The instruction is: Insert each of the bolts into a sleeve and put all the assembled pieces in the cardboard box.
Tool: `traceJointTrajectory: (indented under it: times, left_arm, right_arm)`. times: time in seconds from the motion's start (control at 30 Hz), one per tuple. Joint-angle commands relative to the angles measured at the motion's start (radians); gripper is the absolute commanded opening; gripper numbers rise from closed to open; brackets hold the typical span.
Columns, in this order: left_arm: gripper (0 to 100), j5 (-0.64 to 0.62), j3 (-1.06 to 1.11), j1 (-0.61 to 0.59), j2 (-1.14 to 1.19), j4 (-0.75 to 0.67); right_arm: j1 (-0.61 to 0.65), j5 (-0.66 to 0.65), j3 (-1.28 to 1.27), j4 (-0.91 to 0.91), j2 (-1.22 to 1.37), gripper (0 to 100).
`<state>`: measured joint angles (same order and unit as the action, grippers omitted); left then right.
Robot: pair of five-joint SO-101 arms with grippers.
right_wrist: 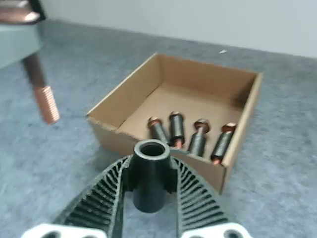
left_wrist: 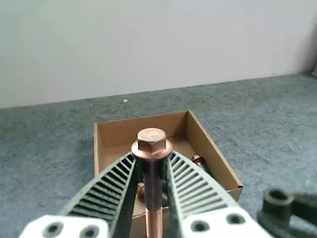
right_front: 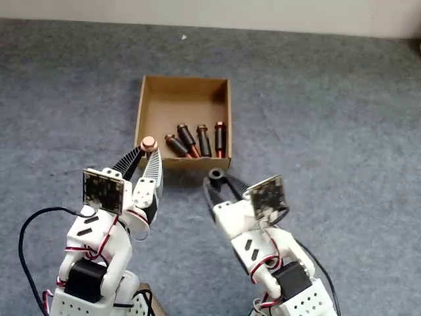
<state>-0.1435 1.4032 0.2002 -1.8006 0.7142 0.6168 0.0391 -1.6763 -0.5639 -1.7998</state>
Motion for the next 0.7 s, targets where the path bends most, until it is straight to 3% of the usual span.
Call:
traceJointTrajectory:
  times: [0.0,0.23,0.4,0.5,0.67]
  left_arm:
    - [1,-0.055,-0.061,0.007,-0.016,-0.026]
    - [1,-0.080,-0.114,0.007,-0.016,-0.023]
    - [1,-0.100,-0.193,0.013,-0.016,0.054]
    - [1,-0.126,-0.202,0.021,-0.016,0.063]
    - [1,-0.127,-0.203,0.139,-0.016,0.092]
  right_arm:
    - [0.068,-0.018,-0.093,-0.004,-0.018,0.5]
    - [0.179,-0.020,-0.093,-0.008,-0.010,0.5]
    - [0.231,-0.021,-0.093,-0.010,-0.010,0.5]
    - [0.271,-0.092,-0.093,-0.010,-0.010,0.5]
    - [0.297,-0.117,-0.093,-0.007,-0.018,0.5]
